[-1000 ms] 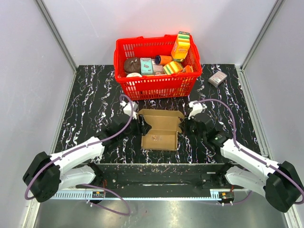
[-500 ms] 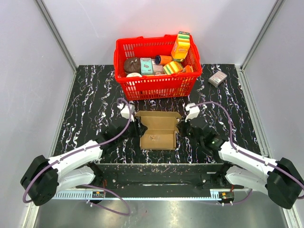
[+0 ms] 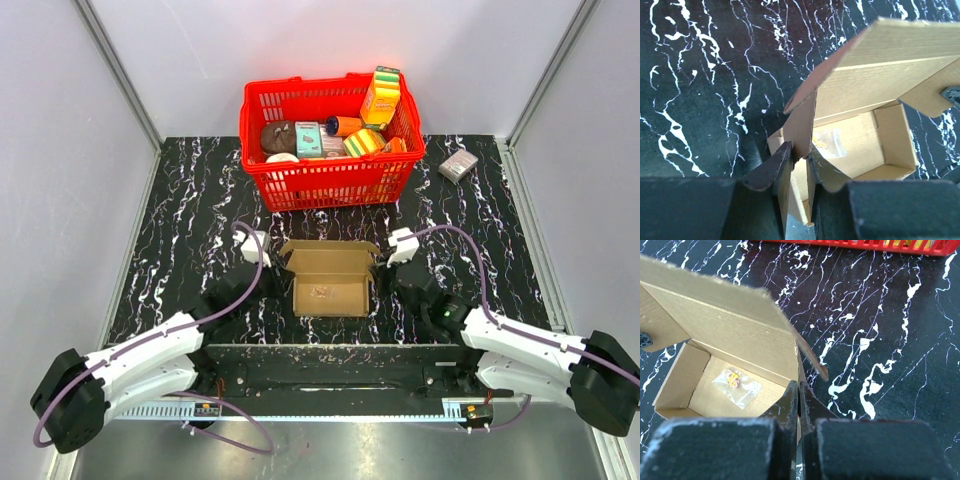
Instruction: Fold the paper box
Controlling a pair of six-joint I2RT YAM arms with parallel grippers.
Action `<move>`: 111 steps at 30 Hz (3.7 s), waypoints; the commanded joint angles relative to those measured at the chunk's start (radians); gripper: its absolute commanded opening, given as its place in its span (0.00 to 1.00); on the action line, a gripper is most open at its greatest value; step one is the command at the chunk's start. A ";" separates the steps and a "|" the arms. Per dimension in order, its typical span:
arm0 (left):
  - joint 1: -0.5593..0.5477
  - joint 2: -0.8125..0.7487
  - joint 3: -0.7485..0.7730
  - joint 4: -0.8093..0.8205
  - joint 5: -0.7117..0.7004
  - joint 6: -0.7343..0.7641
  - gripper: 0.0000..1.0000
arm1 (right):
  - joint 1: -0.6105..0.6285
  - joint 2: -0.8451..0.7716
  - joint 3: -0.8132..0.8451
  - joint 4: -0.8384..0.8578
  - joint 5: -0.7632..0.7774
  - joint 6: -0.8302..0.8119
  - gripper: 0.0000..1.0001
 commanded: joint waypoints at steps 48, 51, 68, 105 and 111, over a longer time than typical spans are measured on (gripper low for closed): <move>-0.193 -0.096 -0.181 0.222 -0.224 -0.037 0.14 | 0.349 0.188 -0.073 0.369 0.519 0.032 0.00; -0.205 -0.088 -0.179 0.232 -0.235 -0.035 0.14 | 0.352 0.178 -0.082 0.378 0.537 0.030 0.00; -0.220 0.088 -0.113 0.454 -0.270 0.108 0.08 | 0.354 0.313 -0.143 0.873 0.640 -0.280 0.00; -0.225 0.156 -0.175 0.577 -0.268 0.129 0.07 | 0.357 0.545 -0.154 1.159 0.646 -0.263 0.00; -0.229 0.190 -0.187 0.613 -0.267 0.123 0.07 | 0.357 0.572 -0.168 1.150 0.643 -0.211 0.00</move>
